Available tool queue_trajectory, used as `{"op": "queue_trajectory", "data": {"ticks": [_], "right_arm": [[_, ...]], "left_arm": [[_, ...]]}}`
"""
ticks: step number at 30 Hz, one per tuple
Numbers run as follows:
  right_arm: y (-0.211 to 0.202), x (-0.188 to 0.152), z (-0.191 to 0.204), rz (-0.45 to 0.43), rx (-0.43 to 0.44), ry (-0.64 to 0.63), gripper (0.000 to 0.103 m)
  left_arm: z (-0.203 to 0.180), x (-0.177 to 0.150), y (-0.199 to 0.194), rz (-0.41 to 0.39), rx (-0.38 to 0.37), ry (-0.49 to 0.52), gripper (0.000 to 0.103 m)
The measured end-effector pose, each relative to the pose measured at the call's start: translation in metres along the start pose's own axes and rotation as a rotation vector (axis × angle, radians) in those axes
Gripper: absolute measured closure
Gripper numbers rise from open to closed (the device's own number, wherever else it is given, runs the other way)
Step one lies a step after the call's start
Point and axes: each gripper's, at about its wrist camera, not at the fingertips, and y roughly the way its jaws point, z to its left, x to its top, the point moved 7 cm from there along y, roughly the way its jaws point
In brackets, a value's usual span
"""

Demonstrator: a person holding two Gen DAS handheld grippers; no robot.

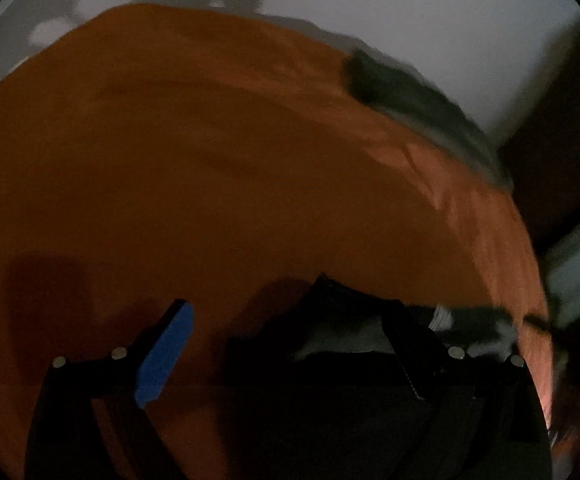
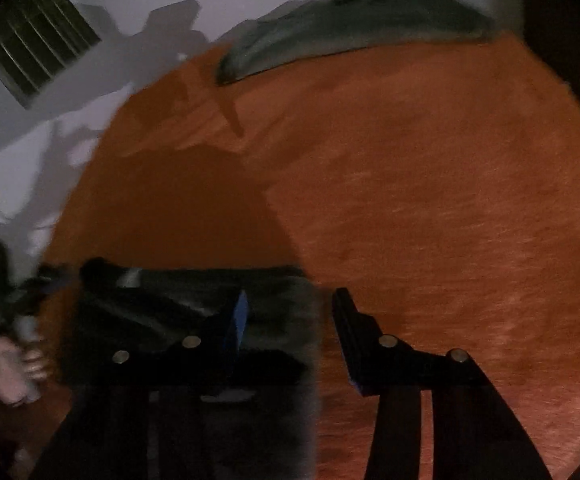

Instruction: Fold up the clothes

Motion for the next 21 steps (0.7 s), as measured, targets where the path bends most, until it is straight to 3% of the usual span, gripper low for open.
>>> {"op": "queue_trajectory", "data": {"ticks": [1,2,3,4,5,6,8,11,13,15,17,18,21], "right_arm": [[0.010,0.000,0.005,0.033,0.009,-0.029,0.060],[0.020,-0.001,0.011,0.062,0.001,-0.072,0.060],[0.026,0.000,0.013,0.066,-0.020,-0.089,0.065],[0.029,0.002,0.013,0.054,-0.050,-0.091,0.082],[0.032,0.004,0.012,0.041,-0.081,-0.092,0.085],[0.025,0.008,0.012,-0.001,-0.099,-0.064,0.103],[0.009,0.016,0.006,-0.085,-0.114,0.014,0.103],[0.023,0.026,-0.015,-0.042,-0.138,0.067,0.103],[0.024,0.022,-0.004,-0.016,-0.080,0.045,0.101],[0.016,0.017,0.032,-0.033,-0.005,-0.074,0.100],[0.017,0.007,0.080,-0.037,0.070,-0.241,0.077],[0.022,0.000,0.104,-0.021,0.105,-0.327,0.056],[0.057,-0.023,0.152,0.076,0.141,-0.509,0.052]], "left_arm": [[-0.005,-0.002,0.007,0.023,-0.009,0.044,0.011],[-0.009,-0.003,0.013,0.047,-0.019,0.088,0.019],[-0.013,-0.005,0.020,0.071,-0.029,0.117,0.048],[-0.015,-0.007,0.027,0.096,-0.039,0.119,0.062],[-0.017,-0.008,0.033,0.107,-0.045,0.108,0.073],[-0.016,-0.008,0.036,0.093,-0.041,0.075,0.082],[-0.011,-0.009,0.034,0.057,-0.070,-0.008,0.085],[-0.008,-0.009,0.040,0.064,-0.121,-0.077,0.086],[-0.007,-0.008,0.045,0.074,-0.153,-0.112,0.085],[-0.012,-0.009,0.041,0.057,-0.178,-0.107,0.085],[-0.016,-0.009,0.042,0.052,-0.192,-0.094,0.085],[-0.016,-0.009,0.045,0.055,-0.195,-0.092,0.085],[-0.012,-0.011,0.051,0.061,-0.182,-0.094,0.083]]}}
